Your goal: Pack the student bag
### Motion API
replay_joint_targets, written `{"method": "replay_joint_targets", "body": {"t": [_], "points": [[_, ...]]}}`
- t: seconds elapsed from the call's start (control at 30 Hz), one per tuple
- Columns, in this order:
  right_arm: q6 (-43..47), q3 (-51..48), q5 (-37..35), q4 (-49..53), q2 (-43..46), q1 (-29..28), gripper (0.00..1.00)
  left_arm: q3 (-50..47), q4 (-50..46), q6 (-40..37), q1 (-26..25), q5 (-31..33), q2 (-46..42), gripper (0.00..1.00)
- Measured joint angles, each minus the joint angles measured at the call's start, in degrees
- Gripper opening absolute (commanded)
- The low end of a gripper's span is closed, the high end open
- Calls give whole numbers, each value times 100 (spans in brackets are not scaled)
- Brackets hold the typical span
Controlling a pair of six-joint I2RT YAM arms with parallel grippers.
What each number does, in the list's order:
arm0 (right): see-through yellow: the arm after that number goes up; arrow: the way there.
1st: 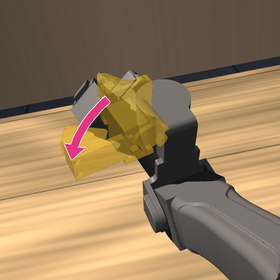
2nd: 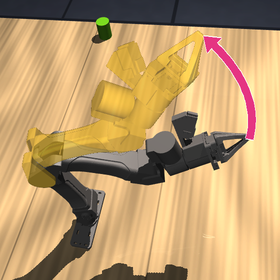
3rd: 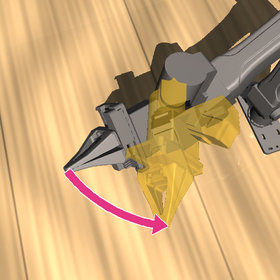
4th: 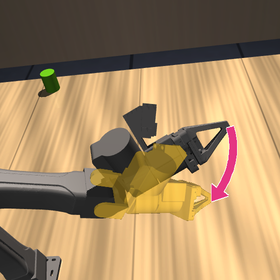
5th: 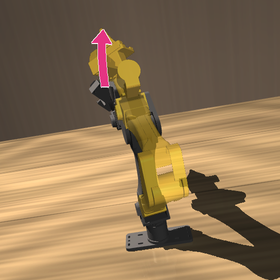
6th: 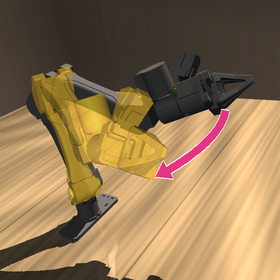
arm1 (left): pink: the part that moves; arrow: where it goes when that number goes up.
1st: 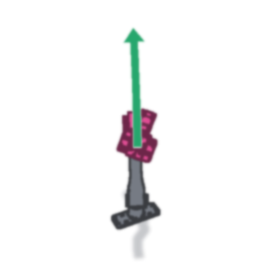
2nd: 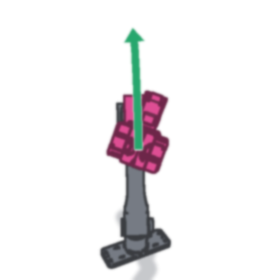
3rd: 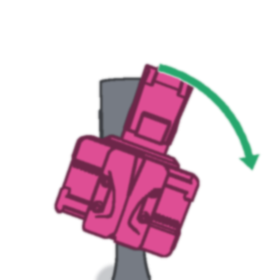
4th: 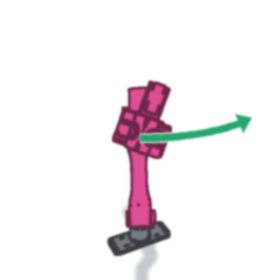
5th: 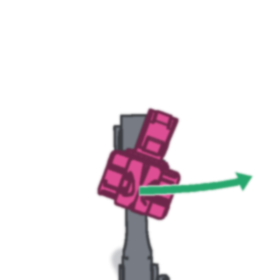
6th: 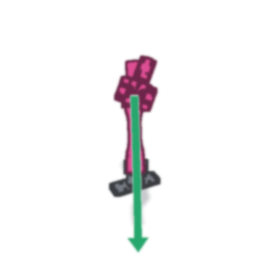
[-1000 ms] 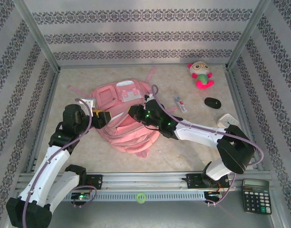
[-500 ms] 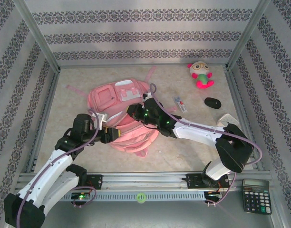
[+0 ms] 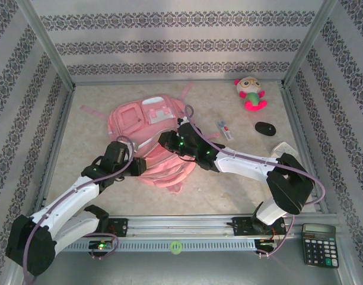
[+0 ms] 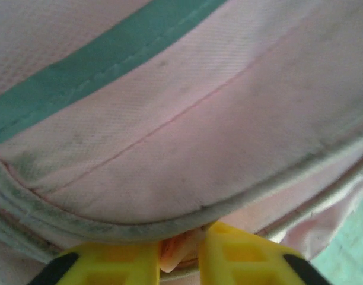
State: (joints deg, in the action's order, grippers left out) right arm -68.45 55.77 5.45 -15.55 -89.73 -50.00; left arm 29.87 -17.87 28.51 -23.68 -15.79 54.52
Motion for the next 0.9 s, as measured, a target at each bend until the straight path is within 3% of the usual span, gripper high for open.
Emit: {"method": "replay_joint_targets", "body": {"t": [0.23, 0.4, 0.57, 0.6, 0.7, 0.9], "points": [[129, -24, 297, 85, 55, 188, 0, 413, -667, 125, -72, 820, -197, 0], [199, -374, 575, 219, 566, 413, 0, 448, -1058, 269, -55, 1550, -520, 0], [271, -570, 820, 361, 931, 479, 0, 542, -1211, 284, -59, 1611, -494, 0], [275, -570, 857, 358, 933, 479, 0, 588, -1241, 280, -59, 1637, -485, 4], [289, -570, 885, 358, 933, 481, 0, 697, -1309, 33, -52, 1659, -428, 34], [289, -435, 898, 352, 850, 474, 0, 846, -1311, -1263, 50, 1405, -494, 50]]}}
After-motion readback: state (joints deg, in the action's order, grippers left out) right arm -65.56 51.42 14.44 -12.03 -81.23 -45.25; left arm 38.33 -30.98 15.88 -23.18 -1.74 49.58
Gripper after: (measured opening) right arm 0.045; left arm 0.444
